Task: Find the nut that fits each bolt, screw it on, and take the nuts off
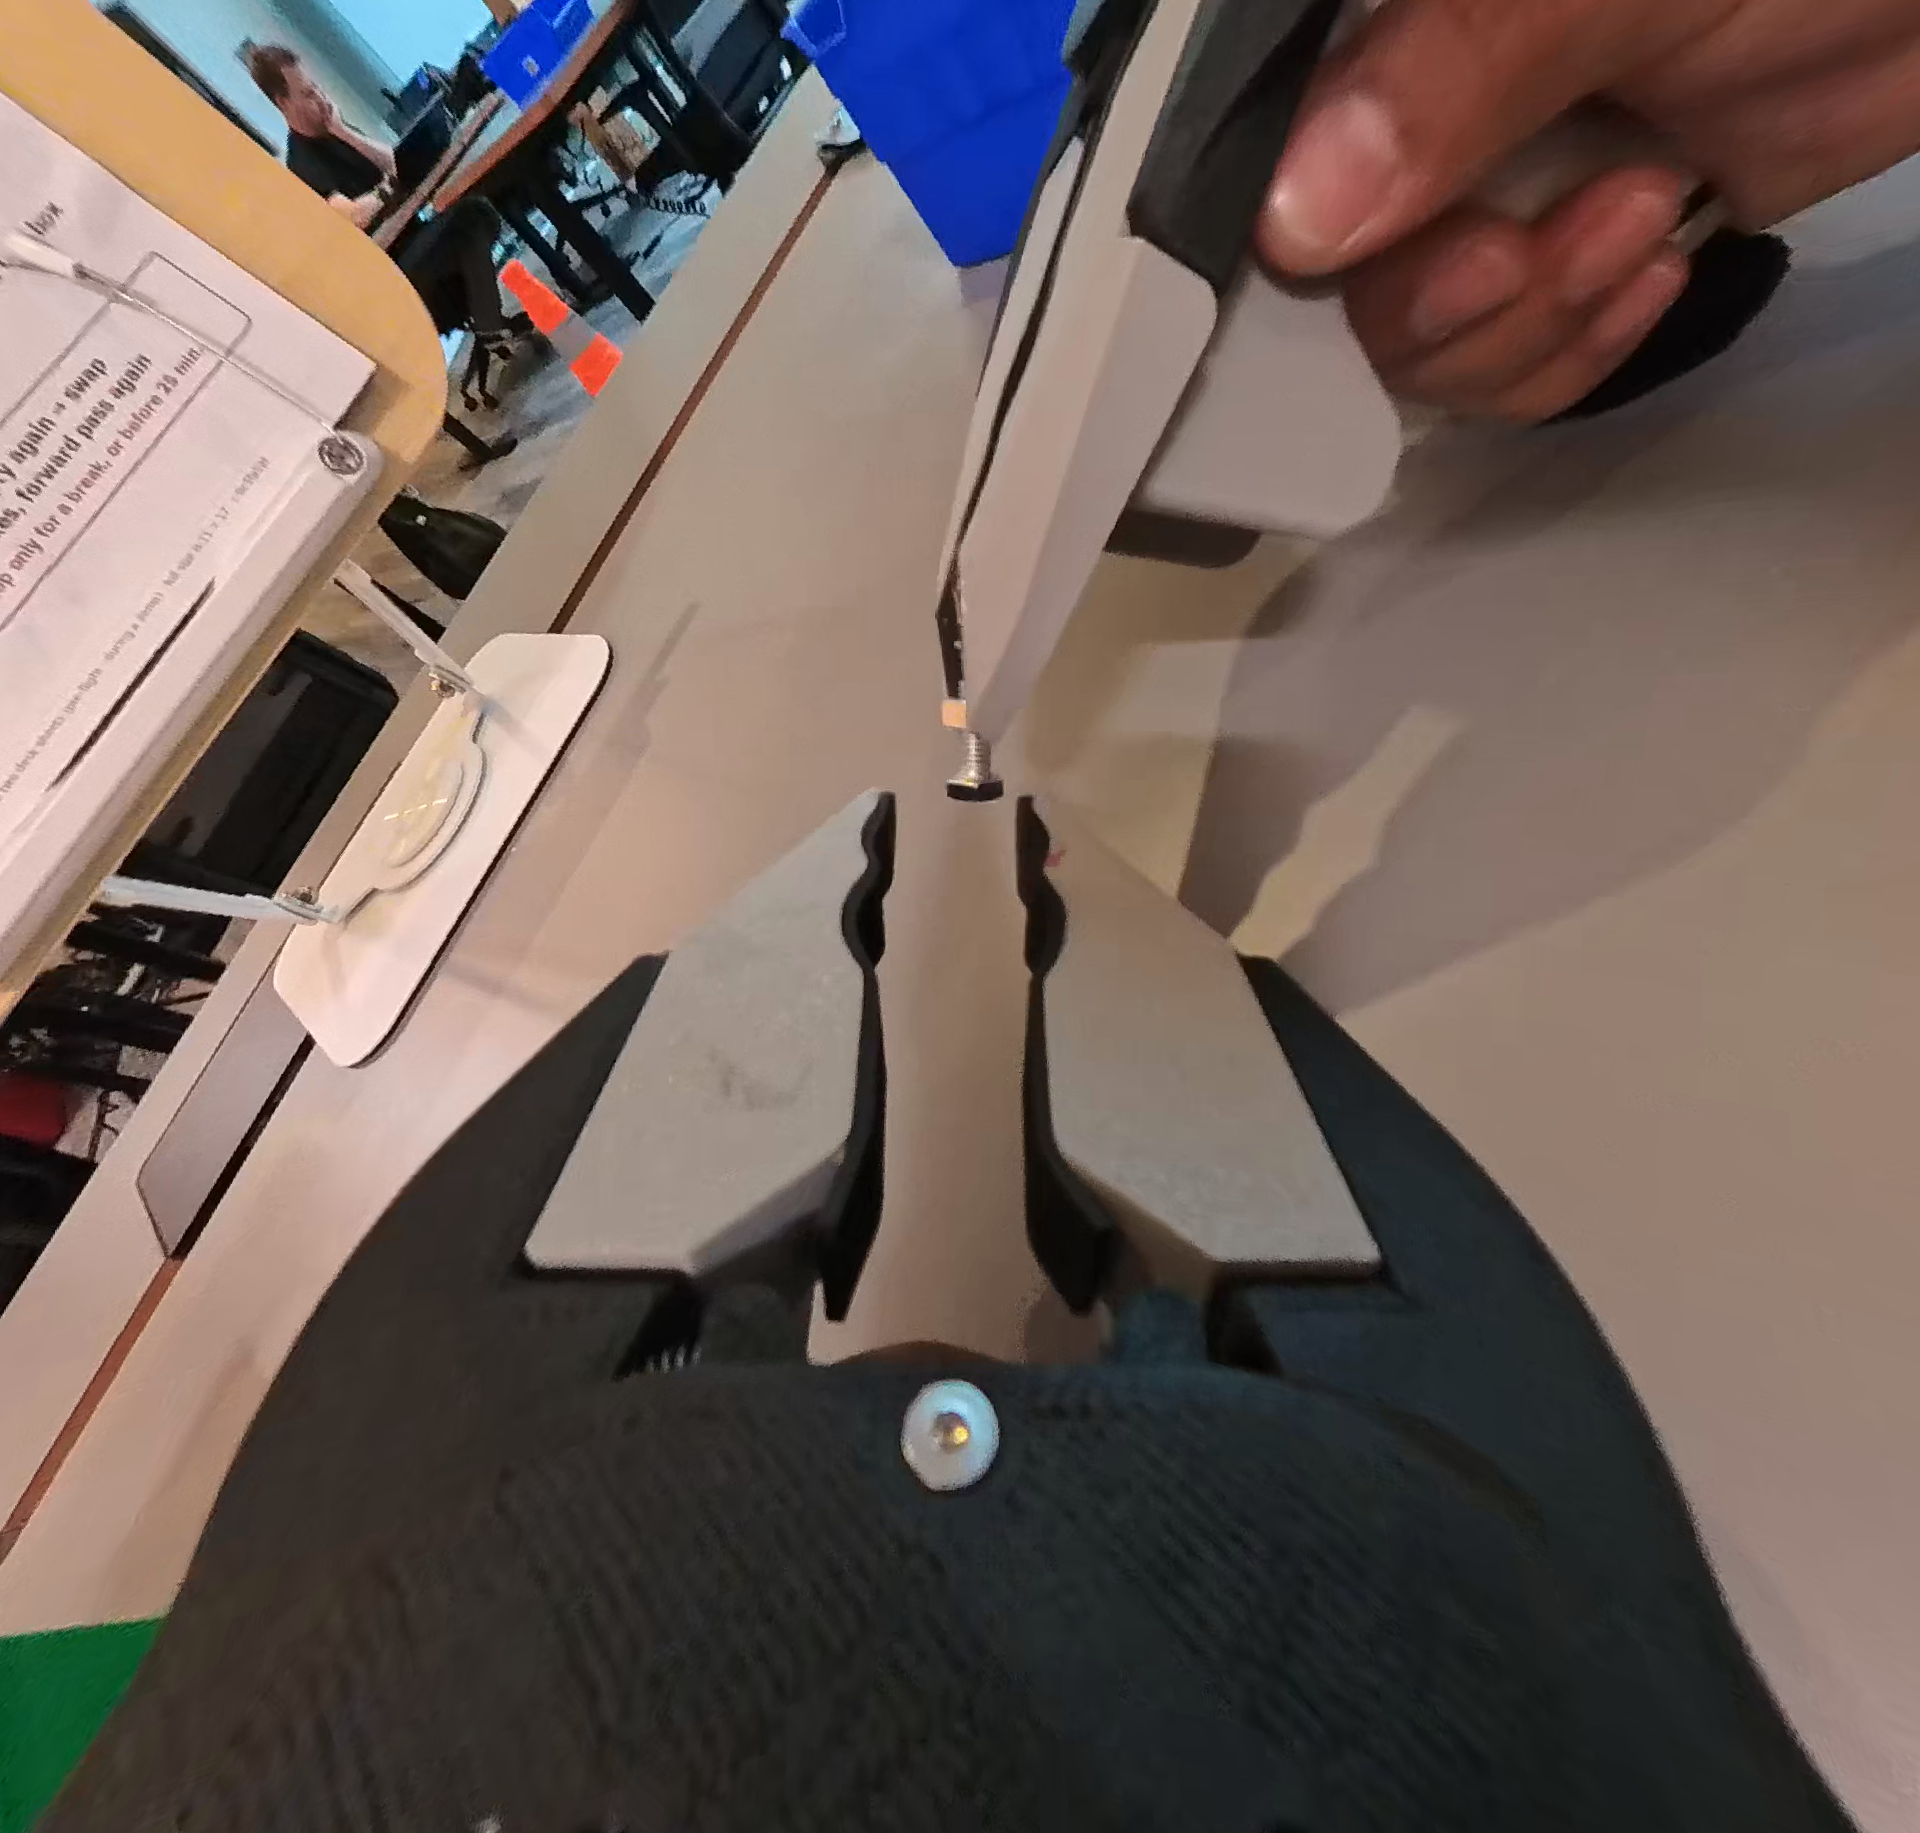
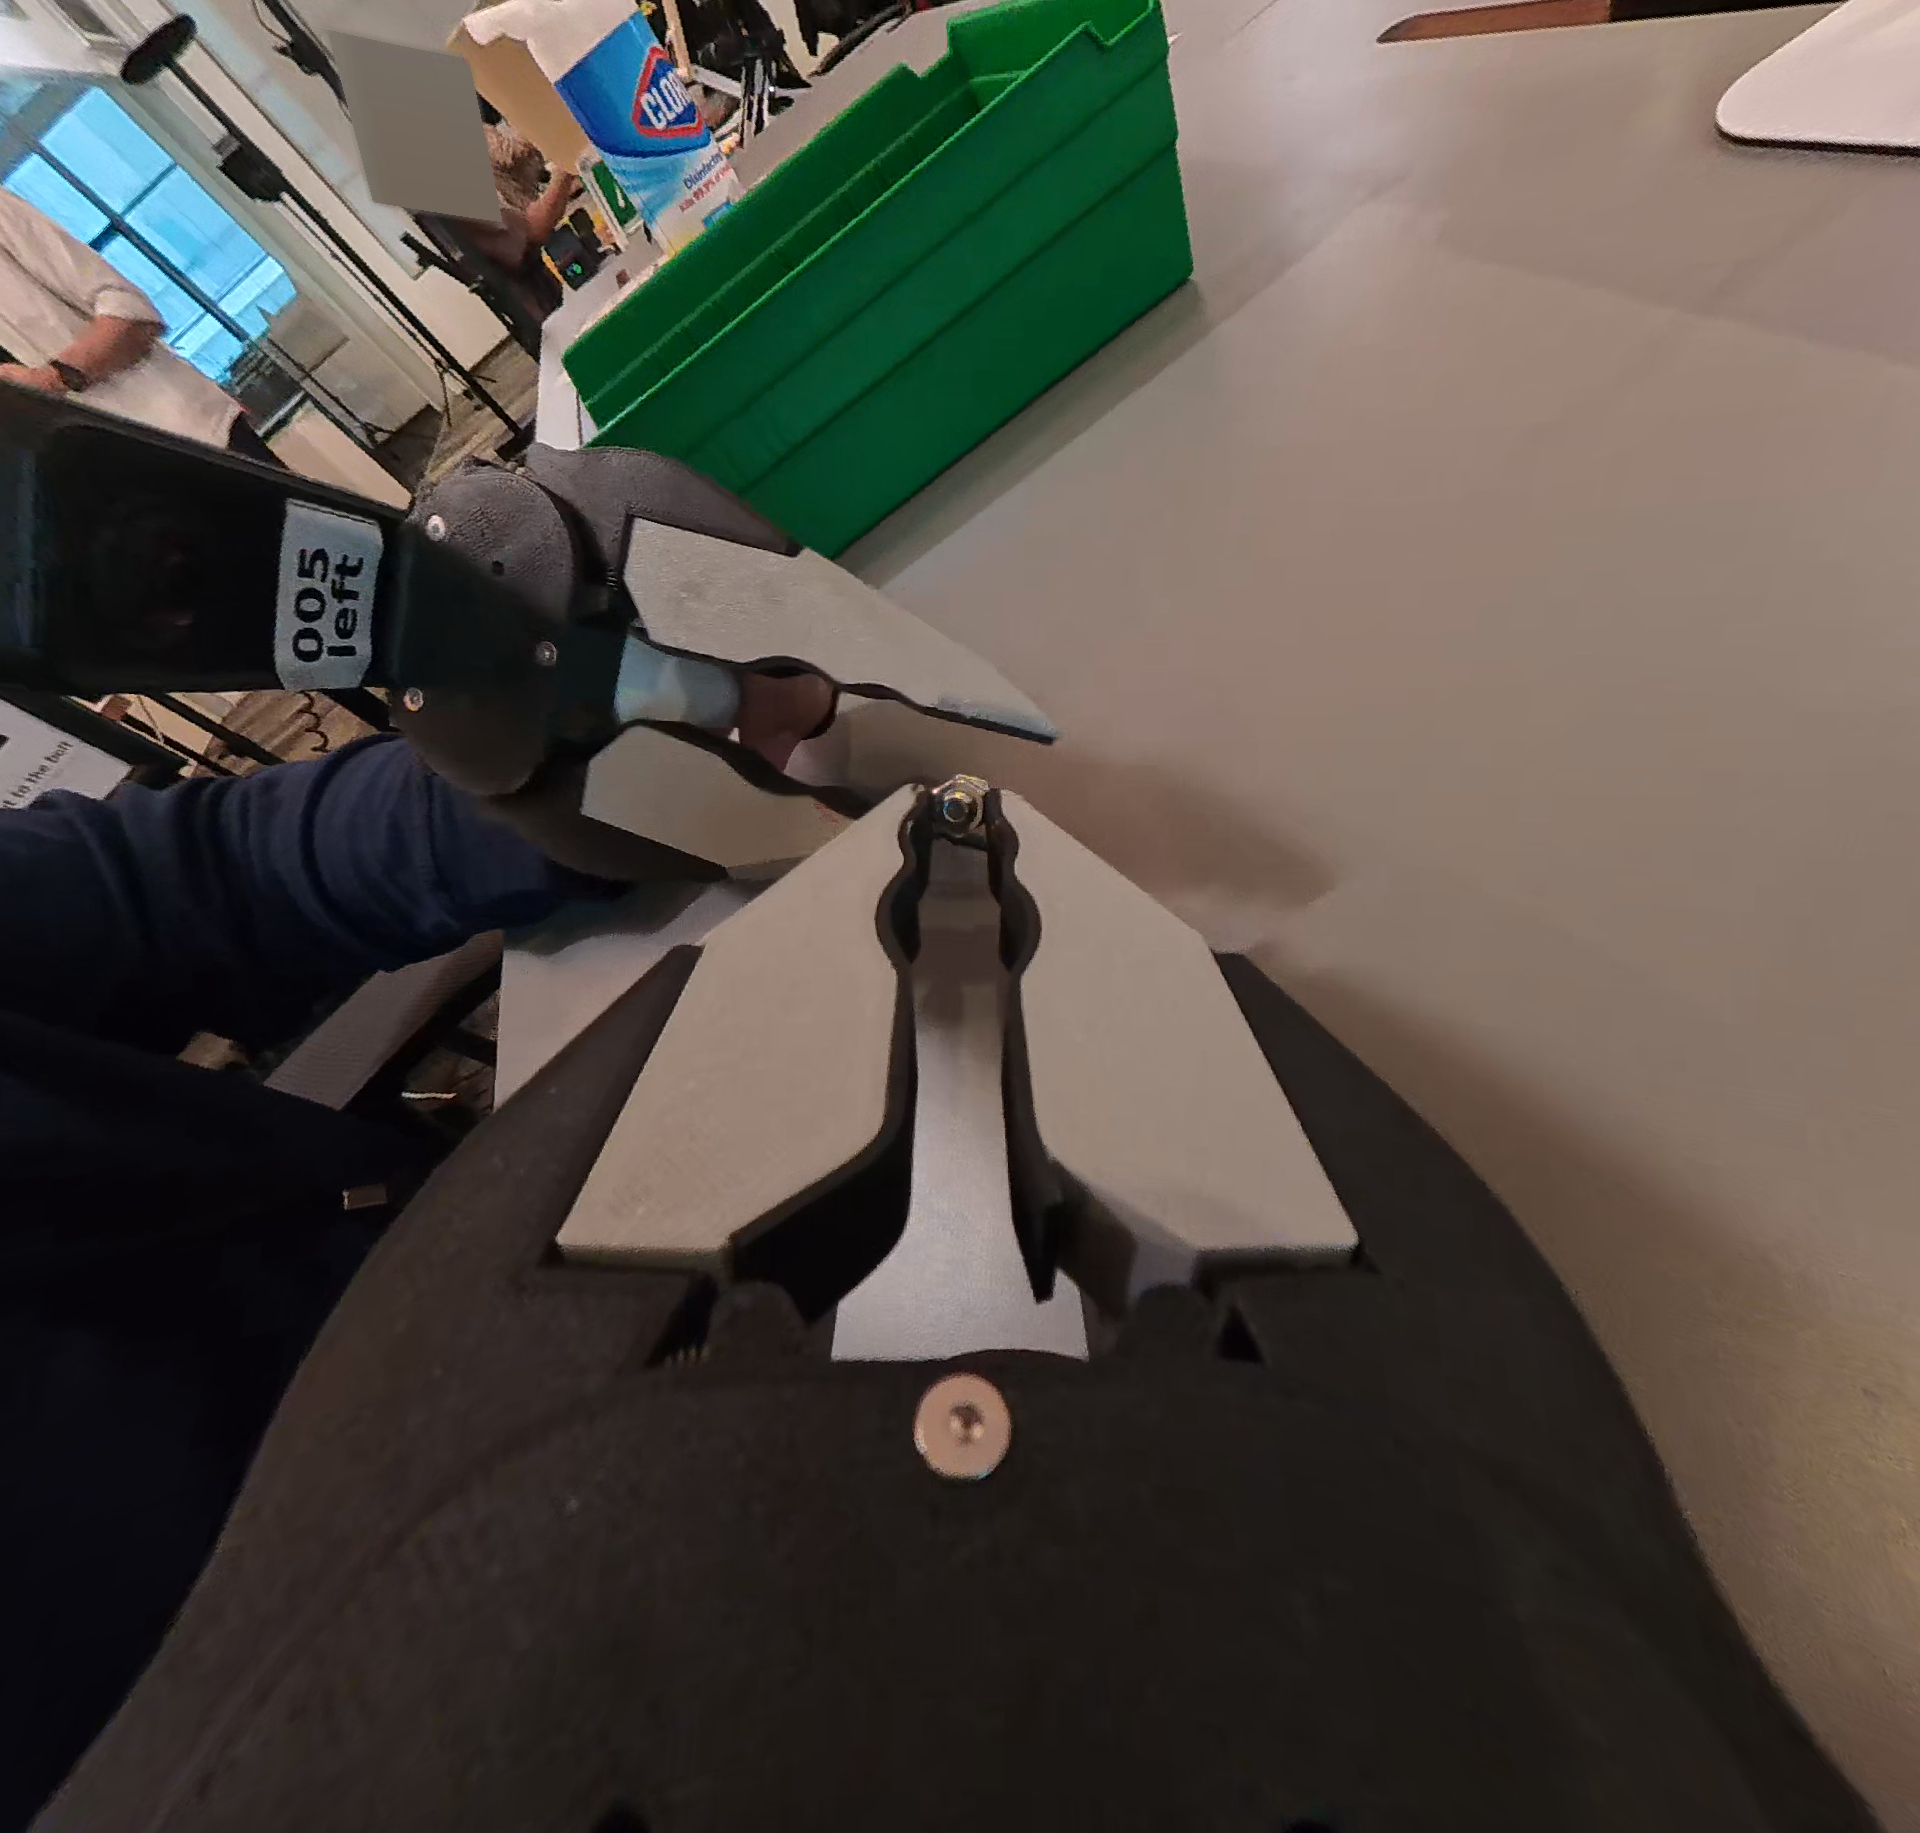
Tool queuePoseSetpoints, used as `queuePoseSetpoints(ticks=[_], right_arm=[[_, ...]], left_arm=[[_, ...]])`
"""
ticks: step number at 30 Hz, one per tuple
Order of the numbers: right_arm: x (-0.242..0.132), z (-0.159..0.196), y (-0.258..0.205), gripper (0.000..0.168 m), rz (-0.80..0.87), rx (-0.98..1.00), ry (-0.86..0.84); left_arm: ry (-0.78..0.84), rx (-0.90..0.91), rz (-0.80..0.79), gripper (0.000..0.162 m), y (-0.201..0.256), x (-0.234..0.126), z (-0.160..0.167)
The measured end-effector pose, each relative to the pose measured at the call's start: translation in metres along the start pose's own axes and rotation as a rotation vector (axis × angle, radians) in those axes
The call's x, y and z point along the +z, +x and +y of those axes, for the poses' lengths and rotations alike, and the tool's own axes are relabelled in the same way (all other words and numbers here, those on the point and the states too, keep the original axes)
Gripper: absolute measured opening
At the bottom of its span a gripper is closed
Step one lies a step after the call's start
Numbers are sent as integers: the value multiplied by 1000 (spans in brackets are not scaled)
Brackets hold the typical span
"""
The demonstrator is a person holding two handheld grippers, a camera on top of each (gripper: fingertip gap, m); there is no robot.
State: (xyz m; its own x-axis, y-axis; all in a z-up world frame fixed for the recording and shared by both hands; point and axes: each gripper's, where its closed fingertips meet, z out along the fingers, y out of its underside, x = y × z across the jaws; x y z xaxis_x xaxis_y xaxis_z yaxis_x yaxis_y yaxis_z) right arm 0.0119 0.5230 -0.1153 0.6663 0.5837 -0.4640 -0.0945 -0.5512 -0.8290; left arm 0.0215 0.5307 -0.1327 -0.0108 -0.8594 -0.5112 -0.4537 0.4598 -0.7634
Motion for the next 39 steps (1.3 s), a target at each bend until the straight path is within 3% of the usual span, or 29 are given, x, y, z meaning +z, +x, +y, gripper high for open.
queuePoseSetpoints(ticks=[12,14,26,30,32,36,39], right_arm=[[-4,-2,6,7,74,-75,-6],[-6,-5,8,7,76,-69,13],[-22,-21,8,7,124,-121,72],[-56,-48,-9,7,160,-167,169],[-82,-64,-17,7,216,-211,200],[-158,-94,-5,7,455,-302,211],[-218,-97,28,7,640,-273,148]], left_arm=[[12,35,31,15,9,-1,-5],[42,50,93,0,20,-3,-9],[35,24,119,11,22,-1,-6],[-25,-19,139,12,22,4,8],[-130,-37,167,13,27,10,26],[-125,-1,145,11,28,12,24],[-111,-9,128,12,23,9,20]])
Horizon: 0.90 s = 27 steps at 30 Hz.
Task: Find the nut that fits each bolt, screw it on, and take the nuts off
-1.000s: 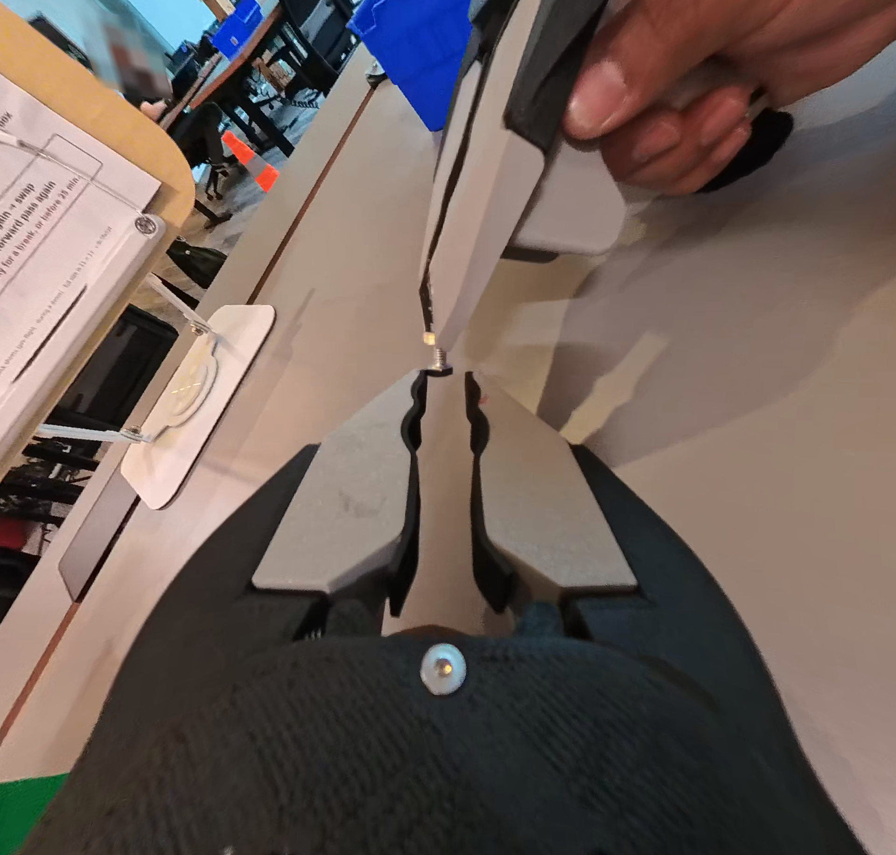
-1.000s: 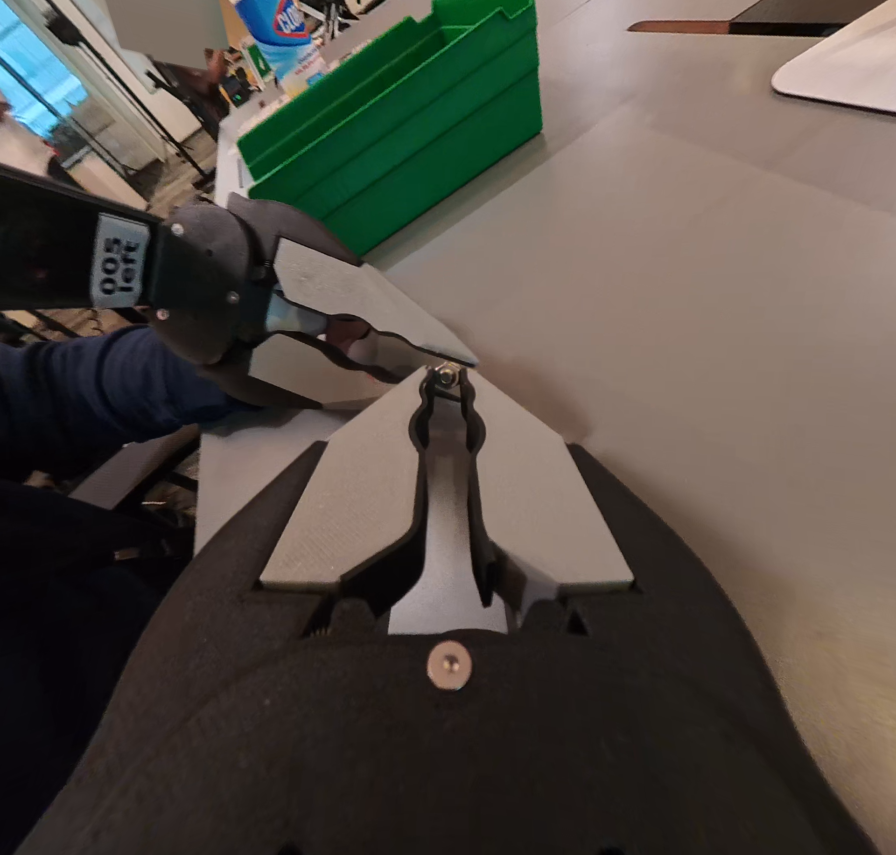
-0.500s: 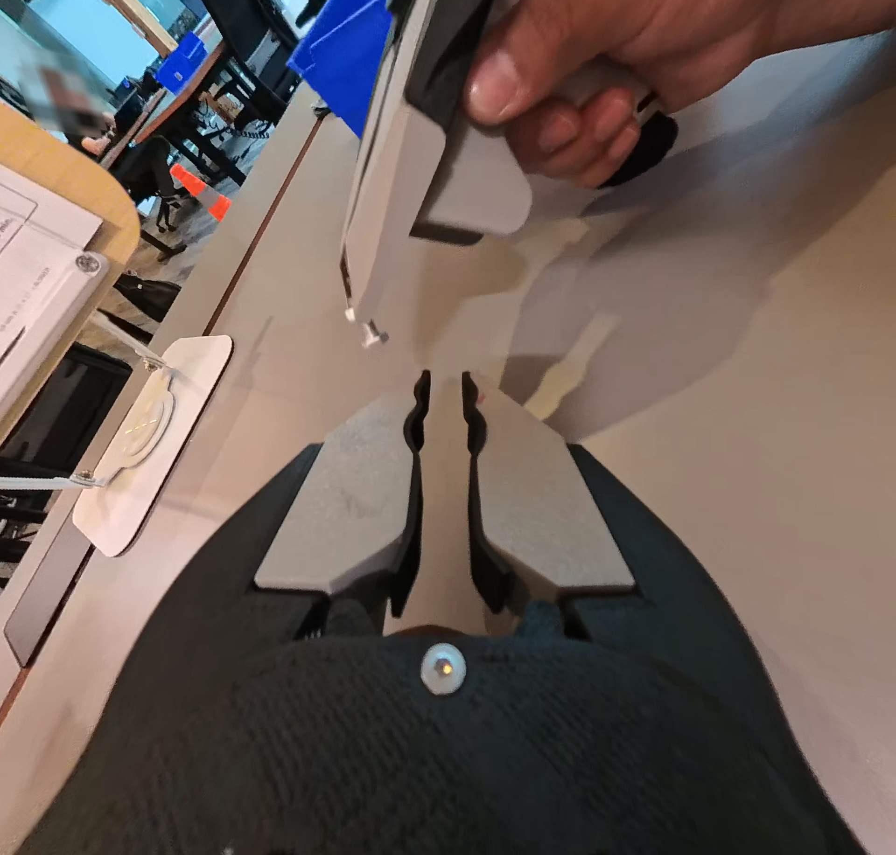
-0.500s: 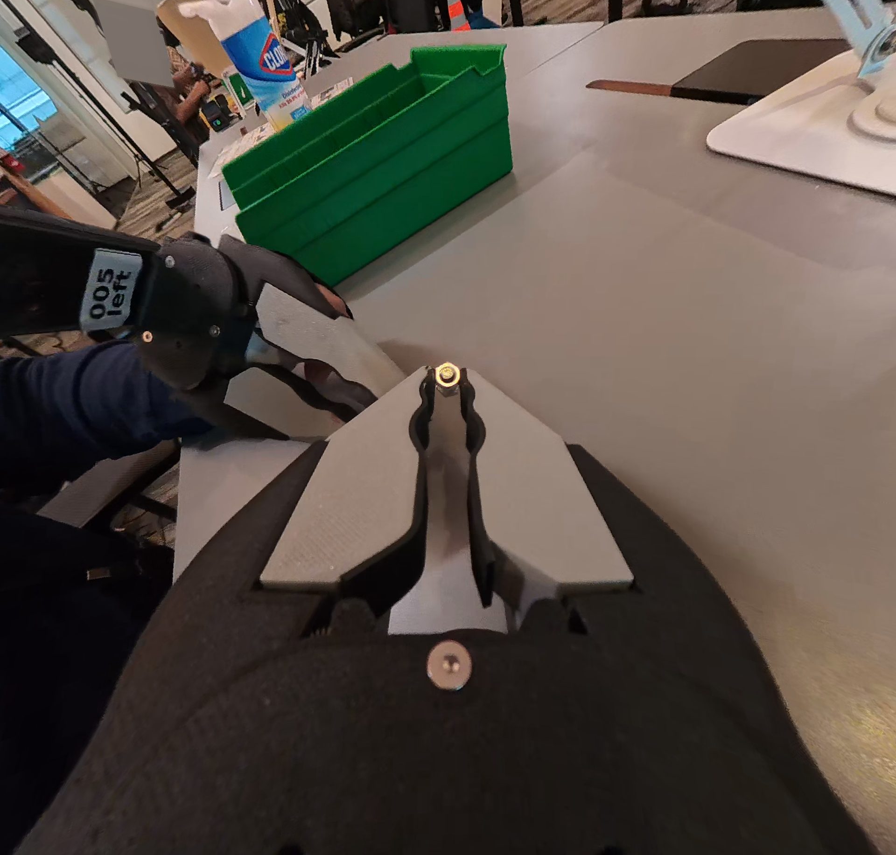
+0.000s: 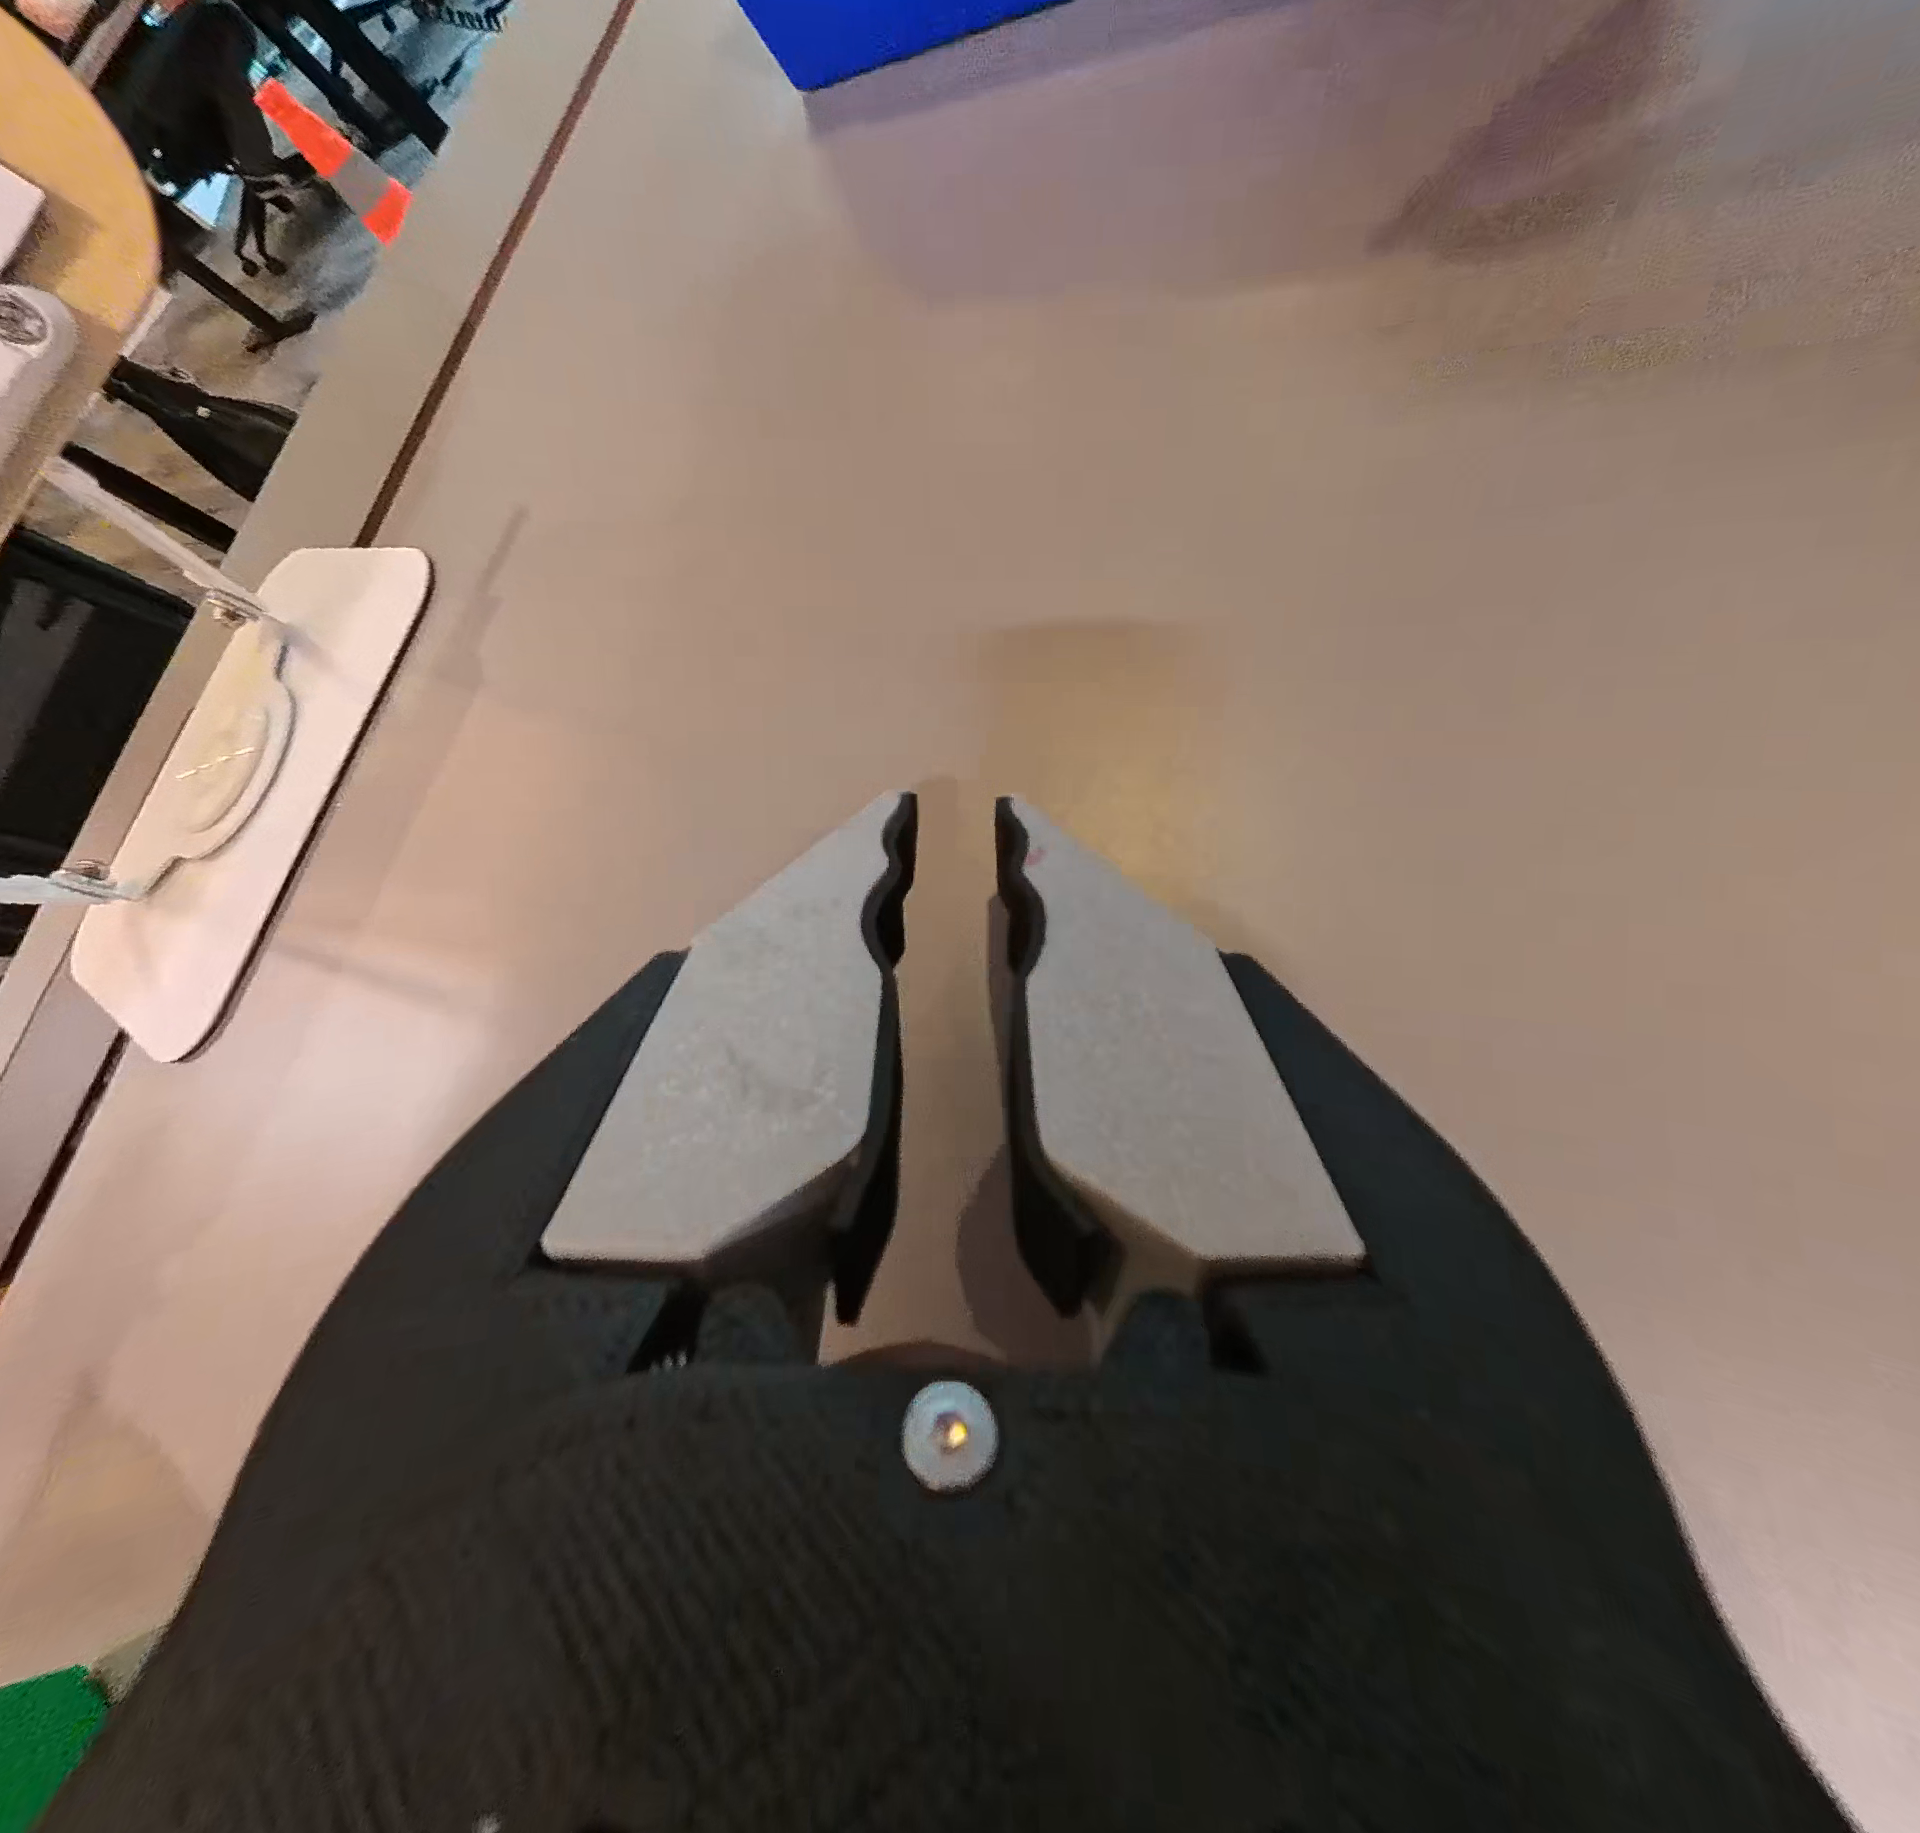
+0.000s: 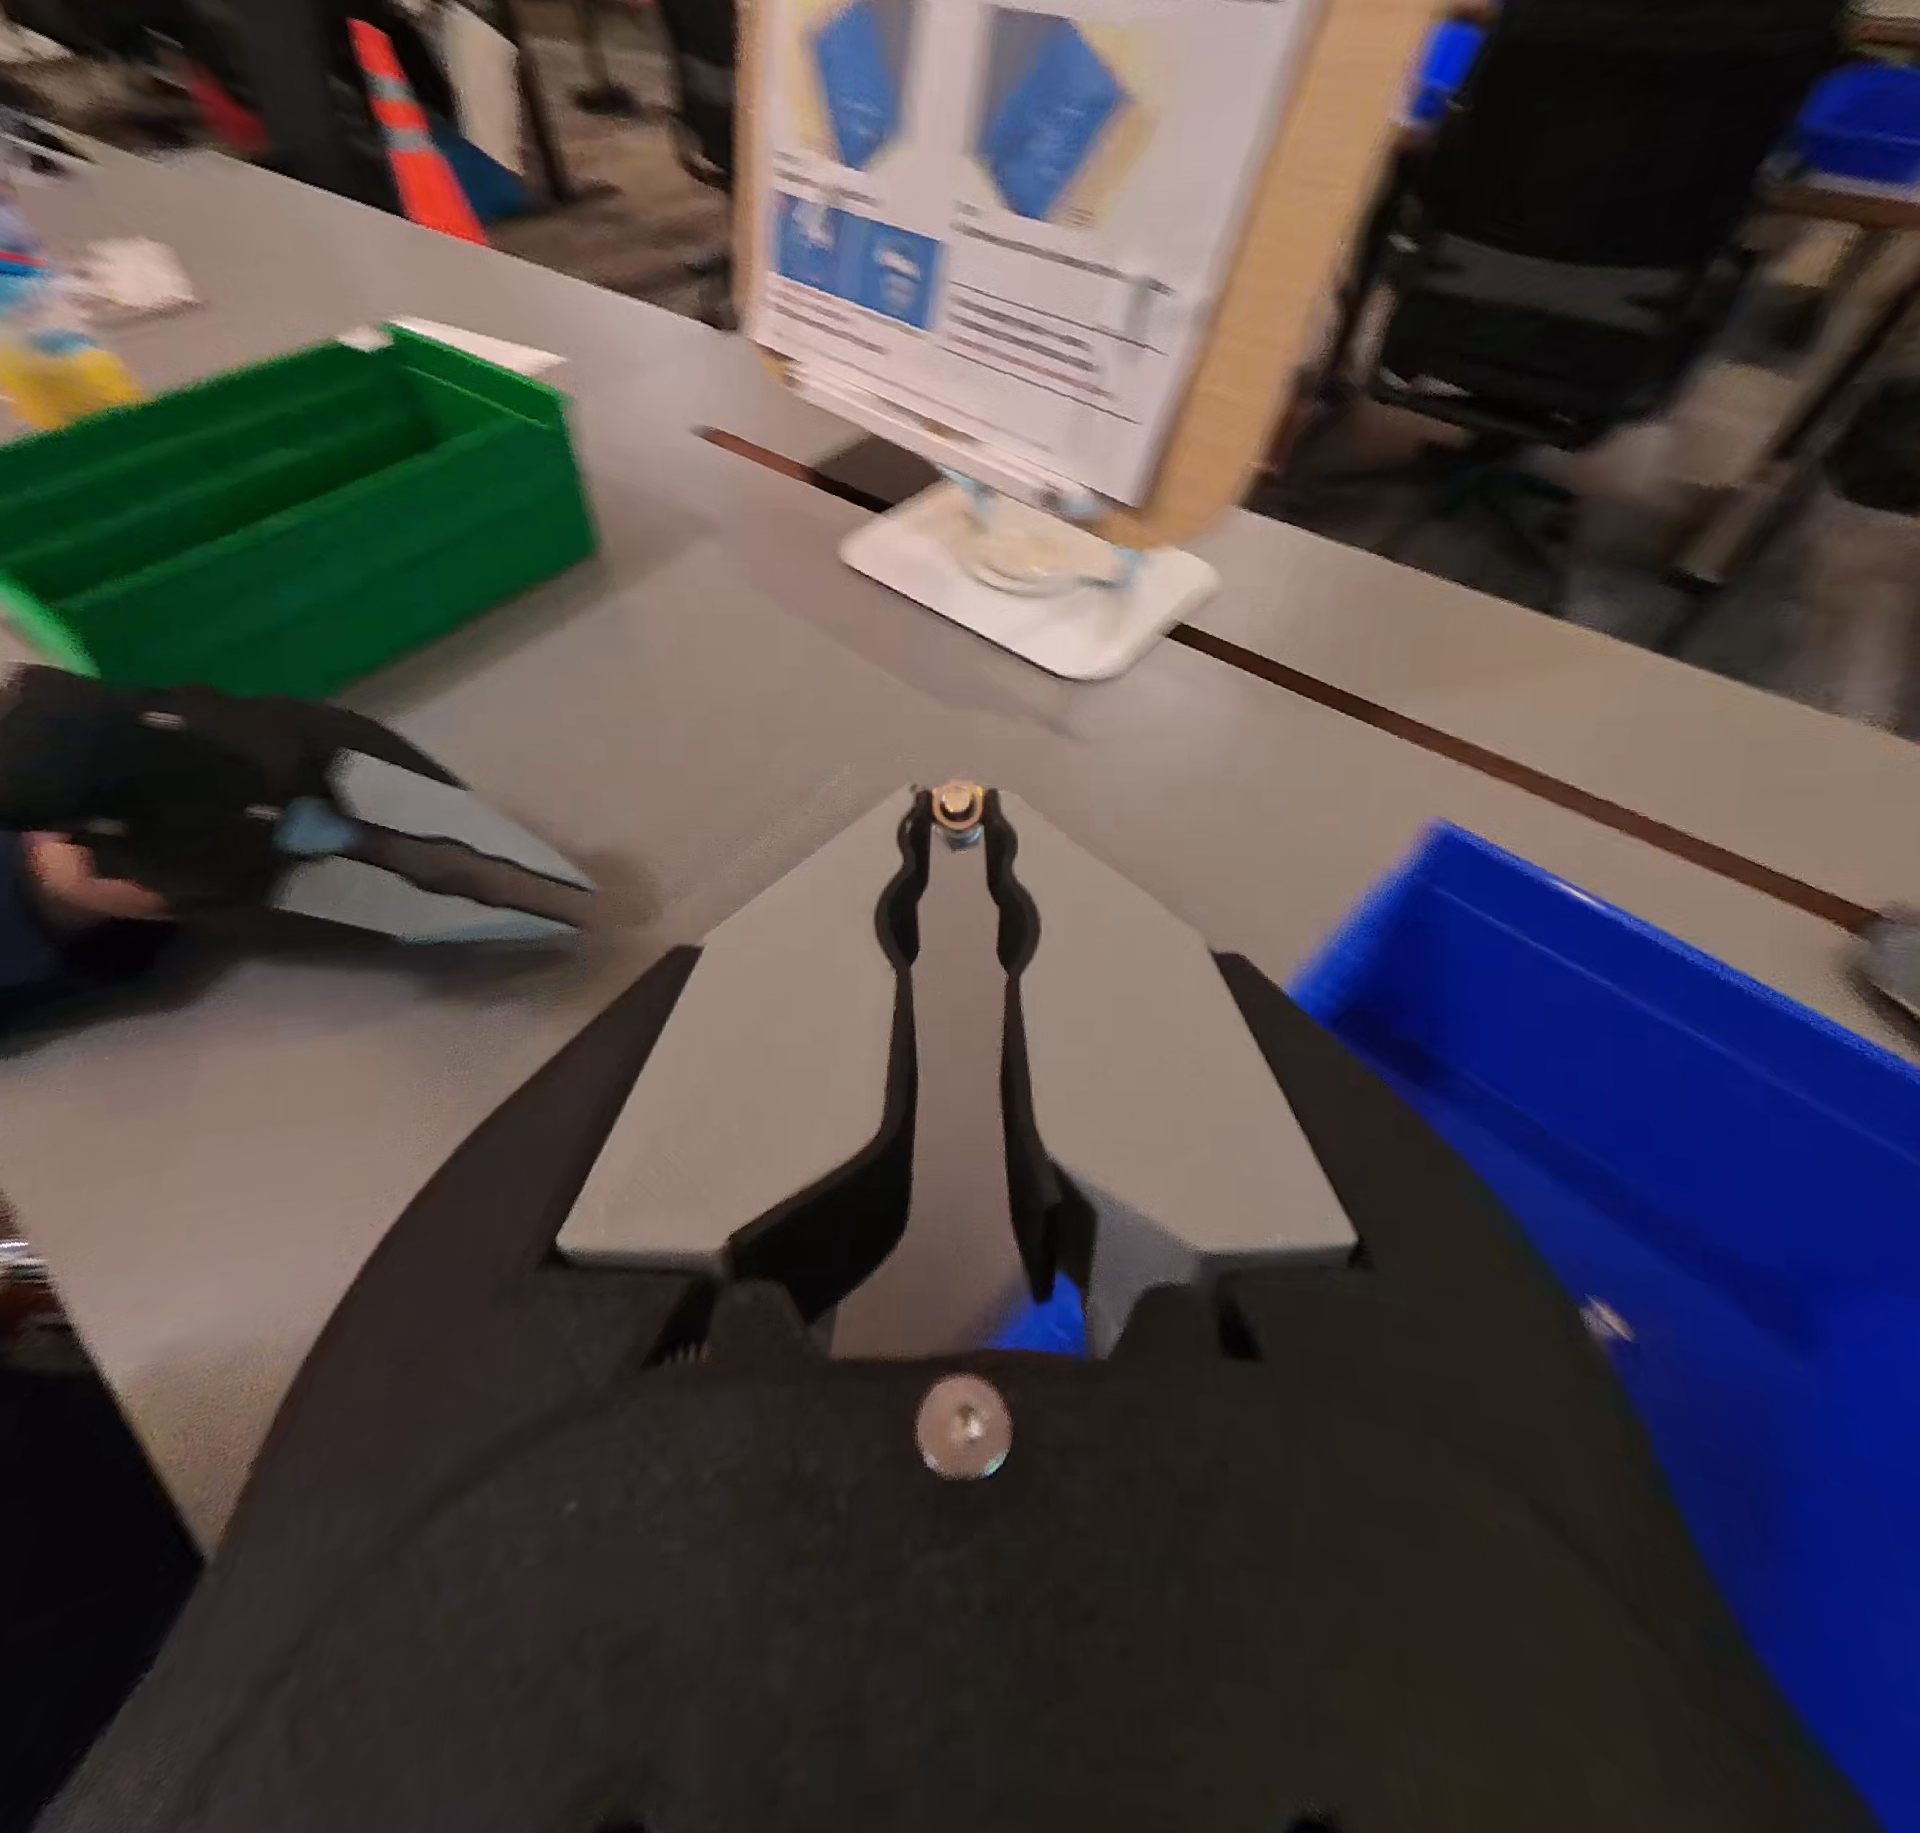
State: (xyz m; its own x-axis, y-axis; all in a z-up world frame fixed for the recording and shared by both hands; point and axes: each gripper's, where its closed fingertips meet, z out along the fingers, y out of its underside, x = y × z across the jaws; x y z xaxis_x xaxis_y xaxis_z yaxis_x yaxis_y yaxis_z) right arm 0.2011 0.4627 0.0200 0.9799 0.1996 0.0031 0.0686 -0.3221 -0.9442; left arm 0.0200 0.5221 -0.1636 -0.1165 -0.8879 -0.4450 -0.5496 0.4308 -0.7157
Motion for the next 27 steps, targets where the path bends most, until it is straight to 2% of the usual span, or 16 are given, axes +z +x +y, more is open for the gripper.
queuePoseSetpoints(ticks=[5,8,13,17,22,24,27], right_arm=[[-17,65,95,8,204,76,-300],[-18,107,134,8,294,86,-468],[-16,163,162,8,356,78,-706],[-17,199,167,8,381,88,-840],[-15,215,171,8,383,149,-849],[-17,208,174,12,405,137,-828],[-20,179,178,18,448,103,-744]], left_arm=[[-8,-2,-6,12,-1,-1,2],[-28,10,-16,12,-2,0,5],[-24,-16,-29,12,-6,-2,7],[-21,-35,-32,12,-10,-3,8],[-33,-28,-24,12,-7,-1,9],[-34,-26,-21,12,-6,-1,9],[-35,-30,-21,12,-6,-1,10]])
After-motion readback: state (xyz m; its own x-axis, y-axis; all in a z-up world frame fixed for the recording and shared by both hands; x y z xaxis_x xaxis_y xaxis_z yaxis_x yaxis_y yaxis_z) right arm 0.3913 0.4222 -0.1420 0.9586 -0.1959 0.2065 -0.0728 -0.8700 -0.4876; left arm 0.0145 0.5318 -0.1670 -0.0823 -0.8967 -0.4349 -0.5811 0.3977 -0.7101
